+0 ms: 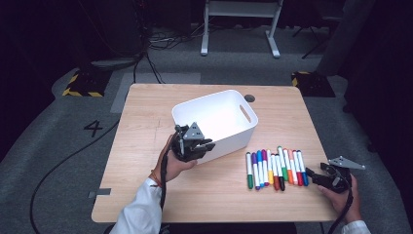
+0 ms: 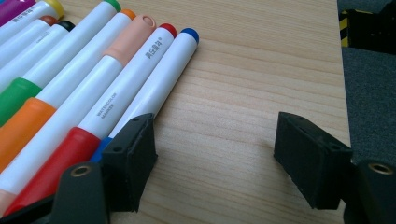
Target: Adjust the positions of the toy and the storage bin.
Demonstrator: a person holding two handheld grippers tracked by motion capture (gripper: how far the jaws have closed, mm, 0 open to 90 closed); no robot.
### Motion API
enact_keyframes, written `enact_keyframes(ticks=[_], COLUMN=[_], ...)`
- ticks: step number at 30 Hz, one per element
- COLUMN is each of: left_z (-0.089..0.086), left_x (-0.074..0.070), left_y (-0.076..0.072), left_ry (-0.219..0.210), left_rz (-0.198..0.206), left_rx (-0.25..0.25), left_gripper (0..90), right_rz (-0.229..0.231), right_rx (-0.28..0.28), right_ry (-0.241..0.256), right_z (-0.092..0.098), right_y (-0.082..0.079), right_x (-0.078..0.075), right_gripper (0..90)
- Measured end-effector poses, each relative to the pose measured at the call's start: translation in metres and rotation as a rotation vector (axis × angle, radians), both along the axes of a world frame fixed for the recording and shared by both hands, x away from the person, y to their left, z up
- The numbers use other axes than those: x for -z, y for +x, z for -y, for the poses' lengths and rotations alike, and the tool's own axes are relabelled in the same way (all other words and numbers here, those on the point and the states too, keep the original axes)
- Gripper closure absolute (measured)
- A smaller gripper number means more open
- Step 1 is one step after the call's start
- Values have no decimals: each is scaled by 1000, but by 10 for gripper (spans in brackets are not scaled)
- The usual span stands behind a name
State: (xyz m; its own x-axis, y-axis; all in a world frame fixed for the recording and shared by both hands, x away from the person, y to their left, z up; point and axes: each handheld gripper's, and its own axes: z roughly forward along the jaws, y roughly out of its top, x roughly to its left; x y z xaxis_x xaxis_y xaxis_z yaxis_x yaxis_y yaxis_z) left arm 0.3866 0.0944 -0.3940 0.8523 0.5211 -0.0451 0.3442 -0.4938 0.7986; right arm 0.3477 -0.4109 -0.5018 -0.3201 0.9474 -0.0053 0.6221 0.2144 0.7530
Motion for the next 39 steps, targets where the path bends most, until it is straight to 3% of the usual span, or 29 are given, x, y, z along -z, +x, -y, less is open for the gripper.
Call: enact_keyframes(ticks=[7, 12, 17, 24, 26, 28, 30, 31, 32, 36, 37, 39], left_z=[-8, -26, -48, -62, -60, -55, -45, -33, -33, -10, -2, 2], left_x=[-3, -5, -7, -12, -20, -22, -25, -28, -28, -29, -28, -27], left_y=[-5, -10, -20, -27, -29, -29, -28, -25, -25, -19, -18, -18], left_ry=[16, 36, 39, 51, 33, 31, 61, 84, 84, 136, 168, 172], left_rz=[-16, -35, -62, -71, -63, -68, -60, -58, -58, -95, -111, -122], left_rx=[49, 85, 75, 55, 38, 31, 29, 5, 5, -12, -9, -19], left_gripper=[837, 835, 820, 778, 663, 606, 577, 530, 498, 546, 653, 695], right_rz=[0, 0, 0, 1, 1, 1, 1, 1, 1, 1, 0, 0], right_rx=[0, 0, -1, -1, -1, -1, -1, -1, -1, -1, -1, -1], right_ry=[0, 0, 0, 0, 0, 0, 0, 0, 0, 0, 0, 0], right_z=[0, 0, 0, 0, 0, 0, 0, 0, 0, 0, 0, 0], right_y=[0, 0, 0, 0, 0, 0, 0, 0, 0, 0, 0, 0], right_x=[0, 0, 0, 0, 0, 0, 0, 0, 0, 0, 0, 0], right_gripper=[296, 296, 296, 296, 296, 296, 296, 296, 296, 296, 296, 296])
